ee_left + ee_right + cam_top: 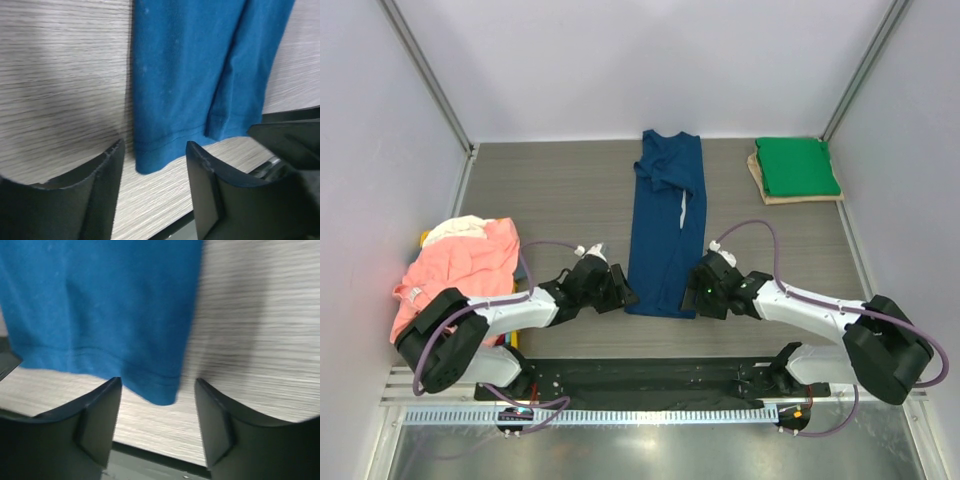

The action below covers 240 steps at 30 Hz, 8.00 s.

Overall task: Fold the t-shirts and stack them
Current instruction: Fold the tshirt

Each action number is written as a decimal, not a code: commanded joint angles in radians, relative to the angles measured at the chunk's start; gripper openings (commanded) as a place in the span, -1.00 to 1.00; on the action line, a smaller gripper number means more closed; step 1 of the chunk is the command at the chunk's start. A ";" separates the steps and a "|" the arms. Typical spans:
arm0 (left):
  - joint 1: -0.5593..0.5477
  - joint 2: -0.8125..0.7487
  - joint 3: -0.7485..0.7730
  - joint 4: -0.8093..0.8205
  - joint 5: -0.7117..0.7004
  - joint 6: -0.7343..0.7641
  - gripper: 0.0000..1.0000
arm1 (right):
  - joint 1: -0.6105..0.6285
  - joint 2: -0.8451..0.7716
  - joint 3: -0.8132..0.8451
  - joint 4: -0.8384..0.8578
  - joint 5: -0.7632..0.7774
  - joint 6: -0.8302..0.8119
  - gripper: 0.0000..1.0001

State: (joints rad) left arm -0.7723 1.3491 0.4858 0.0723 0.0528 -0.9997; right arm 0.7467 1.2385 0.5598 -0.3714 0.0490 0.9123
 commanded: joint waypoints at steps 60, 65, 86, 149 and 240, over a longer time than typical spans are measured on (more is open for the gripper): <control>-0.079 -0.118 -0.107 -0.069 -0.080 -0.122 -1.00 | 0.051 -0.201 -0.126 -0.092 0.127 0.109 -0.98; -0.168 -0.371 -0.147 -0.233 -0.156 -0.211 -1.00 | 0.056 -0.338 -0.178 -0.176 0.065 0.097 -0.98; -0.213 -0.321 0.315 -0.620 -0.311 -0.111 -1.00 | 0.178 -0.265 0.297 -0.379 0.265 0.073 -0.97; 0.323 0.170 0.317 -0.186 0.292 0.170 0.26 | -0.323 0.180 0.187 0.077 -0.310 -0.263 0.56; 0.323 0.091 0.816 -0.712 -0.010 0.228 -1.00 | -0.340 0.443 0.985 -0.412 -0.126 -0.406 -0.98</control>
State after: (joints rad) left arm -0.5018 1.3712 1.2423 -0.6773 -0.0357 -0.8551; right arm 0.4370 1.6249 1.4498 -0.8059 -0.0853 0.5674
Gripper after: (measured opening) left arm 0.007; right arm 0.062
